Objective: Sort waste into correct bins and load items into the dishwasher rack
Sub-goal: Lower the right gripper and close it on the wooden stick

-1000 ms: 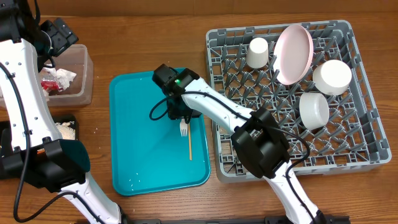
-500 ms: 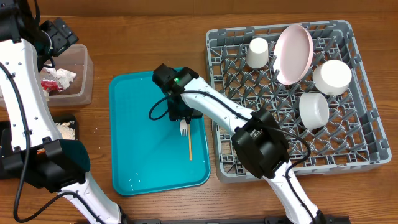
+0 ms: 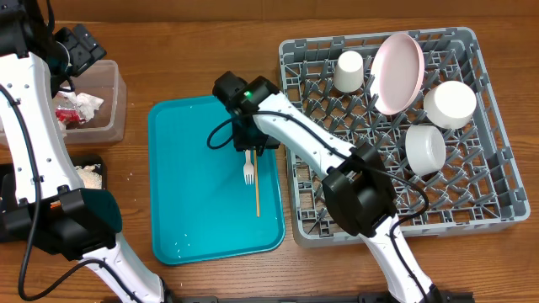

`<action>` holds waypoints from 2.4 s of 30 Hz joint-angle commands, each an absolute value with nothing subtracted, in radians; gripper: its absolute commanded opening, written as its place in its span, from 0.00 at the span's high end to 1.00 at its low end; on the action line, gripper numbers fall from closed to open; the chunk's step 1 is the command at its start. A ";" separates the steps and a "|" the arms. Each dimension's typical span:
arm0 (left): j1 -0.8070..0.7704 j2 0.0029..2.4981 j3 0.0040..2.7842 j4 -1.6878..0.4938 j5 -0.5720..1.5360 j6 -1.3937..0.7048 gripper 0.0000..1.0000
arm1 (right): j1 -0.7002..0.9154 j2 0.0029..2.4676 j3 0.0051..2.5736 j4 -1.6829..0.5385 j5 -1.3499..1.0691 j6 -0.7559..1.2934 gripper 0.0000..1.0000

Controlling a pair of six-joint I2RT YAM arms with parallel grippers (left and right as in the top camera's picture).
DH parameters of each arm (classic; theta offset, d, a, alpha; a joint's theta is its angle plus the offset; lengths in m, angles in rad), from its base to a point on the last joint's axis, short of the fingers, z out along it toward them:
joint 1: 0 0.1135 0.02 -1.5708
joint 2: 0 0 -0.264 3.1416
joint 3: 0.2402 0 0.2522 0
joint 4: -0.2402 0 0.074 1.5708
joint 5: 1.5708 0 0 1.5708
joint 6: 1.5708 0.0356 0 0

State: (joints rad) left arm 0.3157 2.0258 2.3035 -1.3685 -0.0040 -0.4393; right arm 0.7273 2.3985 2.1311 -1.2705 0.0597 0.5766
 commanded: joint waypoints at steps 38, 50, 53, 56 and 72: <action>0.314 2.034 2.306 -1.369 0.000 -0.446 0.00 | 0.735 2.398 1.961 -1.205 0.051 0.576 0.54; 0.314 2.034 2.306 -1.368 0.000 -0.446 0.00 | 0.740 2.398 1.942 -1.182 0.039 0.577 0.63; 0.314 2.034 2.306 -1.368 0.000 -0.446 0.00 | 0.741 2.398 1.942 -1.171 0.026 0.577 0.74; 0.314 2.034 2.306 -1.368 0.000 -0.446 0.00 | 0.741 2.398 1.942 -1.160 0.022 0.577 0.86; 0.314 2.035 2.306 -1.368 0.000 -0.446 0.00 | 0.726 2.386 2.091 -1.283 0.022 0.567 0.96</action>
State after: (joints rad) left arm 0.3157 2.0254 2.3035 -1.3685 -0.0040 -0.4393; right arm 0.7334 2.3894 2.0071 -1.2659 0.0250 0.5751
